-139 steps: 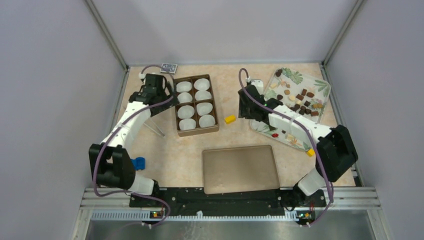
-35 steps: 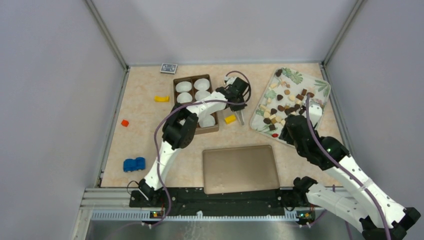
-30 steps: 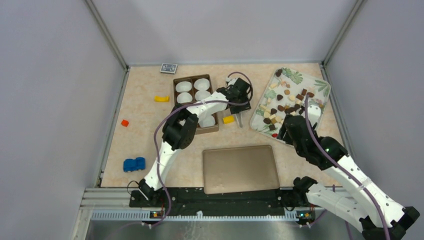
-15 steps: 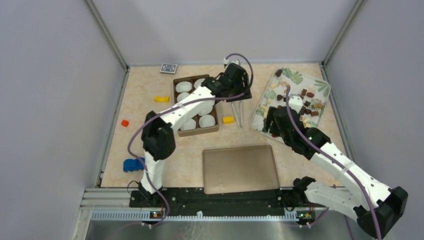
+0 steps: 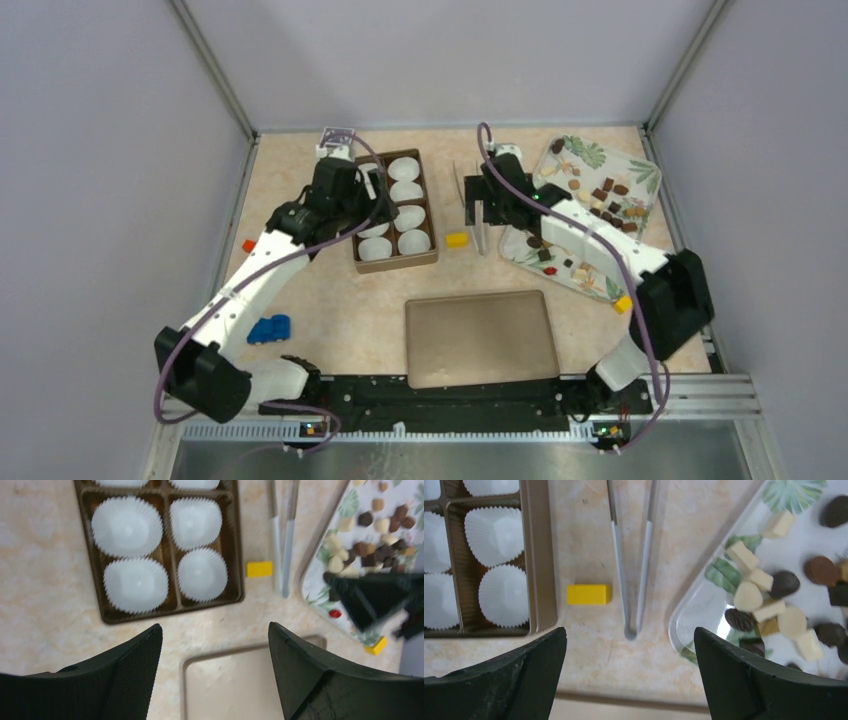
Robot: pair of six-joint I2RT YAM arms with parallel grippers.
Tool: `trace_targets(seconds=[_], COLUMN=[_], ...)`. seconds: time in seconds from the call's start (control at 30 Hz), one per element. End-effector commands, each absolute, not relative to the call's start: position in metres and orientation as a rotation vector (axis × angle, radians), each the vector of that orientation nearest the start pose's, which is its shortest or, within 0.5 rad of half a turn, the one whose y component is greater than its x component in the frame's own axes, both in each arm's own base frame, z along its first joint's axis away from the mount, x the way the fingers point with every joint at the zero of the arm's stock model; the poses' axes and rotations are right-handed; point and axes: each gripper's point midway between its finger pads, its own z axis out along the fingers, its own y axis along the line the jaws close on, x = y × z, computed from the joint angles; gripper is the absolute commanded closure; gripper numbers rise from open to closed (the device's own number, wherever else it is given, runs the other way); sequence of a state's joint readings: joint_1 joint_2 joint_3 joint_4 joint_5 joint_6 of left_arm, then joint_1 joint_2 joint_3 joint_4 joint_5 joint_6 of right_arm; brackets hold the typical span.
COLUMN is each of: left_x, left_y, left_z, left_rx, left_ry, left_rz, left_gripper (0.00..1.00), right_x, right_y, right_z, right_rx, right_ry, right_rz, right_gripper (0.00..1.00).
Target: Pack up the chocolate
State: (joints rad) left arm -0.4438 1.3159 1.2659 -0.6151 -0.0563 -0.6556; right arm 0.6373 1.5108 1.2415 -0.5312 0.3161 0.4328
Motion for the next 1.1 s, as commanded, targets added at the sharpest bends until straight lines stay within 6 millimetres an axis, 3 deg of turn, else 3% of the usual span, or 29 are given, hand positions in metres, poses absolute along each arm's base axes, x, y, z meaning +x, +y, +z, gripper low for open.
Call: trace_targets(seconds=[0.0,0.13,0.3,0.53,0.67,0.83,0.93,1.07], left_x=[0.299,0.281,0.271,0.273,0.277,0.279,0.279,0.279], left_y=[-0.159,-0.151,-0.157,-0.159,-0.158,-0.158,-0.162,-0.159], left_z=[0.234,0.225,0.217,0.215,0.217,0.217,0.218,0.219], left_rx=[-0.211,-0.189,-0.187,-0.187,-0.190,-0.194,-0.164,-0.161], left_ry=[2.248,2.263,2.284,2.279,2.273,2.269,2.274,2.275], left_rz=[-0.526,-0.525,-0.591,-0.603,-0.585,-0.582,-0.598,-0.576], left_gripper=[0.17,0.16,0.17,0.17,0.17,0.17,0.17,0.17], right_x=[0.394,0.421,0.443,0.460,0.464,0.470,0.470,0.466], right_y=[0.238,0.249,0.250,0.242,0.245,0.247,0.247,0.247], right_z=[0.165,0.129,0.098,0.058,0.045,0.030,0.026,0.028], right_rx=[-0.144,-0.160,-0.120,-0.044,-0.032,-0.036,-0.046,-0.045], right_ry=[2.325,2.394,2.415,2.434,2.433,2.454,2.465,2.461], right_rz=[0.251,0.177,0.087,0.025,0.051,0.023,0.015,-0.001], right_gripper=[0.04,0.03,0.04,0.28,0.37,0.41,0.48,0.48])
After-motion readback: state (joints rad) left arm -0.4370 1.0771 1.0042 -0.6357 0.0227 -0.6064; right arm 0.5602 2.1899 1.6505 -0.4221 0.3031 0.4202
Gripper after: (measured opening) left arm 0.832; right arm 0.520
